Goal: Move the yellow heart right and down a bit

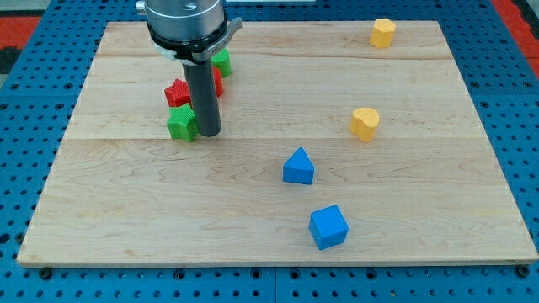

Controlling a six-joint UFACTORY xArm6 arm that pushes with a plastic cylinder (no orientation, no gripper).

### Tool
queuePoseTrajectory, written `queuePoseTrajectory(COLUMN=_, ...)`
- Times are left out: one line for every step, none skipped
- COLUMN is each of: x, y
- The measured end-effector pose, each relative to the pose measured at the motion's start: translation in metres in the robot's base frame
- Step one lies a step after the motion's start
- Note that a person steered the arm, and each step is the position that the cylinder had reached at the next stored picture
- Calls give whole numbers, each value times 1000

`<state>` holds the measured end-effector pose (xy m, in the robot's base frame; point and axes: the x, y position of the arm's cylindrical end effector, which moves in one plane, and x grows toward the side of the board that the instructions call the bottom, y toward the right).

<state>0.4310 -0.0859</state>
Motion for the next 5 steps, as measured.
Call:
queuePoseTrajectory(x=0, y=-9)
queuePoseTrajectory(x=7, y=7)
queuePoseTrajectory(x=7, y=70)
queuePoseTrajectory(x=-22, y=102)
queuePoseTrajectory(x=-28, y=102)
